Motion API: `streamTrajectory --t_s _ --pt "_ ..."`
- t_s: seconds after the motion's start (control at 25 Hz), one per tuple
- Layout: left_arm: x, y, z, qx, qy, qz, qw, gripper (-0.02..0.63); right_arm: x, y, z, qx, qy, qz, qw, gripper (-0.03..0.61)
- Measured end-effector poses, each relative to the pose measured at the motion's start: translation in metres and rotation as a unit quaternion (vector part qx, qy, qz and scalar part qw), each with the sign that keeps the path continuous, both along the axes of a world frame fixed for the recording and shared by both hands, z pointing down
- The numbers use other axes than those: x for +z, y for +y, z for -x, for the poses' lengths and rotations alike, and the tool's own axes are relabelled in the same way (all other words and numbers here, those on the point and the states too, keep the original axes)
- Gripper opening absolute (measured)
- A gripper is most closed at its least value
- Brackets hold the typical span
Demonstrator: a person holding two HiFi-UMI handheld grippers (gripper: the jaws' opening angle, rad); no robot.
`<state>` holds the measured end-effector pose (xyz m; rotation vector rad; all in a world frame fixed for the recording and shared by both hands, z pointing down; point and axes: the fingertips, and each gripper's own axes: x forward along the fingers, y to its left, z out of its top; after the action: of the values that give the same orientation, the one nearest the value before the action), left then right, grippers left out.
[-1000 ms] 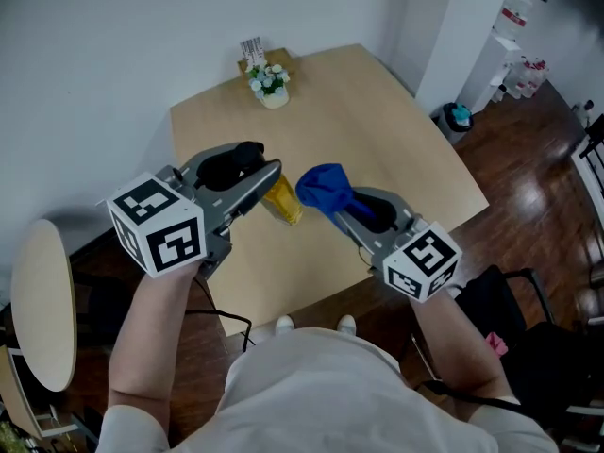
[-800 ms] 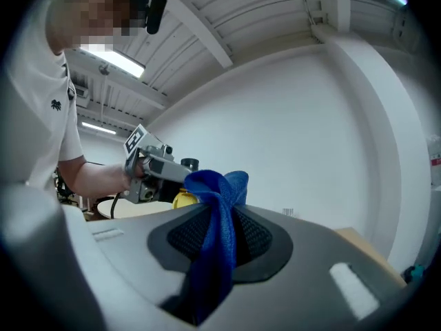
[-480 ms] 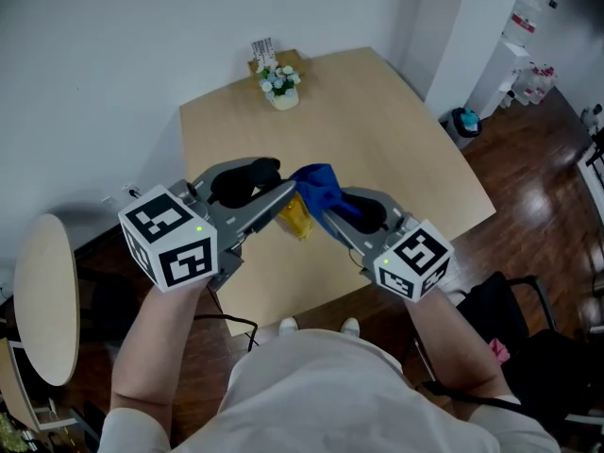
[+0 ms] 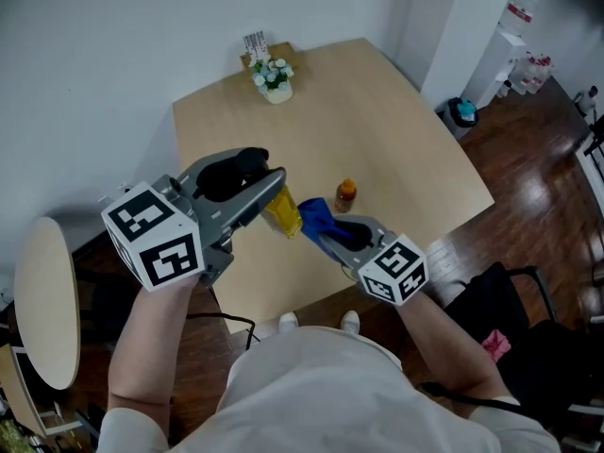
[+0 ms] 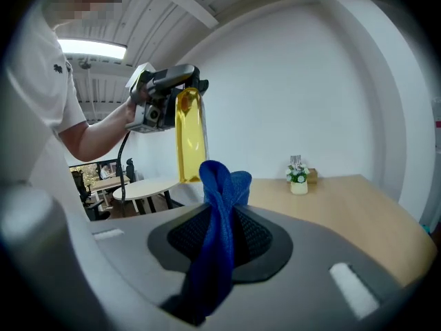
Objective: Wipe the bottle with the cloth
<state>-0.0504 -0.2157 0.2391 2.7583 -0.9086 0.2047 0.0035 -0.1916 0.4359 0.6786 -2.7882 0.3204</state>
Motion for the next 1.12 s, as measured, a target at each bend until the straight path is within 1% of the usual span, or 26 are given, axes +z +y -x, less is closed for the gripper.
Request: streamTrajectory --t_s 0.2,0.44,0.72,0.88,1.12 --pt "0.0 -0.001 0.0 -0.003 0.004 -0.008 1.0 0.156 0.023 0.017 -0.009 -0.001 0.011 0.019 1.0 0.097" --pt "-0.003 0.0 0.0 -0.002 0.009 -0.012 0.9999 0.156 0.022 0.035 -0.017 0.006 0.011 0.022 1.0 0.097" --pt "-0.005 0.001 -0.005 0.017 0.026 0.0 0.9995 0.156 0.012 0.025 0.028 -0.016 -0.004 0.019 1.0 0.097" --pt "0.003 -0.001 -0.002 0.016 0.016 0.005 0.9997 0.156 0.006 0.021 0.038 -0.022 -0.008 0.013 1.0 0.097" --pt "0.013 -0.005 0.004 -0.002 -0.002 0.002 1.0 0.156 0.008 0.022 0.016 -0.019 0.003 0.007 1.0 0.097"
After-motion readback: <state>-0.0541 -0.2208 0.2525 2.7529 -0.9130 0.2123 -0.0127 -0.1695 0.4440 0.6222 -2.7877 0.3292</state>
